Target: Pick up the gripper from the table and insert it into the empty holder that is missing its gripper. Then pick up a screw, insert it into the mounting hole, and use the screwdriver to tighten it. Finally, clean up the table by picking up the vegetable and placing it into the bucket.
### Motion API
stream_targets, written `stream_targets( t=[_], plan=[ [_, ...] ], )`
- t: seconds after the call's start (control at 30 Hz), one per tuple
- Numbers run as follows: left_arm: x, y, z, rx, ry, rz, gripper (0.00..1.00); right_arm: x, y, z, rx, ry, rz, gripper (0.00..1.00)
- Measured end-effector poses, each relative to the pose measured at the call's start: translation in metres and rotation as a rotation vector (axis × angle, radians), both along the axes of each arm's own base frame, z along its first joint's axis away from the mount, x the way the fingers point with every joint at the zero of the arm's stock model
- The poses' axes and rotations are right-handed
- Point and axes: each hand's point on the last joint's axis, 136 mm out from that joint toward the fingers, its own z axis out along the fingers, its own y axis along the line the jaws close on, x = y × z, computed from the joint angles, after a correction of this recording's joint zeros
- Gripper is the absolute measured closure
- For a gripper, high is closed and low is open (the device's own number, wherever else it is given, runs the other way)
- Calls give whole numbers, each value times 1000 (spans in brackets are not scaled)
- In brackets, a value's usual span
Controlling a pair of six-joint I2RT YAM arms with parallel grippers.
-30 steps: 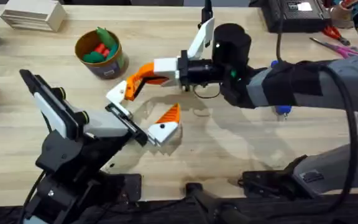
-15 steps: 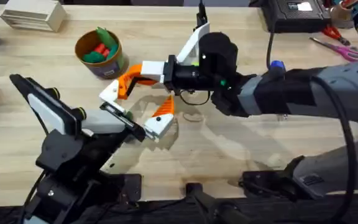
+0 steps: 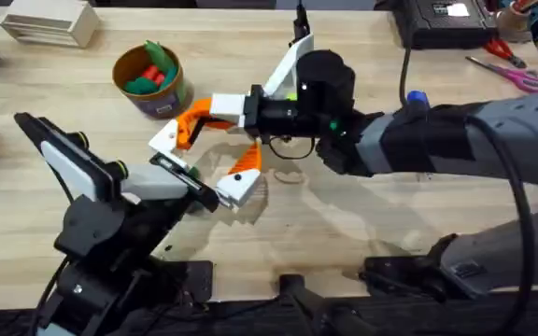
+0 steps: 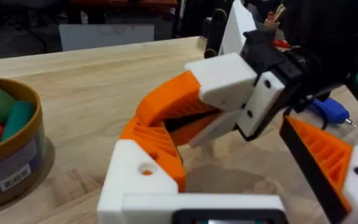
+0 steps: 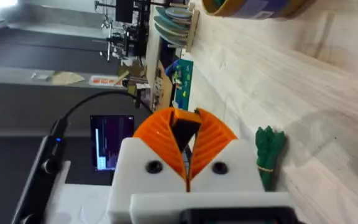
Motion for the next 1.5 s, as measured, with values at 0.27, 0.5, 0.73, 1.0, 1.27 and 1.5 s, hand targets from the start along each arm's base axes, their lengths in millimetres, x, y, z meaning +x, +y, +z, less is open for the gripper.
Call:
stream_targets(
  t=[0.27, 0.5, 0.73, 1.0, 1.27, 1.5],
  plan=[
    [1, 1, 3, 2, -17, 6, 13, -12, 9, 7, 16, -68, 48, 987],
    [1, 1, 2, 9, -19, 5, 13, -12, 9, 8, 11, -100, 55, 987],
    [-2, -2, 4, 8, -25, -20, 13, -15, 4, 8, 20, -100, 102, 813],
    [-18, -21, 8, 9, -51, -161, 14, -20, -7, 10, 40, -91, 196, 369],
    [-31, -33, 7, 11, -49, -254, 11, -16, -24, 13, 61, -82, 243, 218],
    [-33, -34, 4, 17, -39, -267, 15, -5, -52, 17, 83, -102, 280, 139]
  ],
)
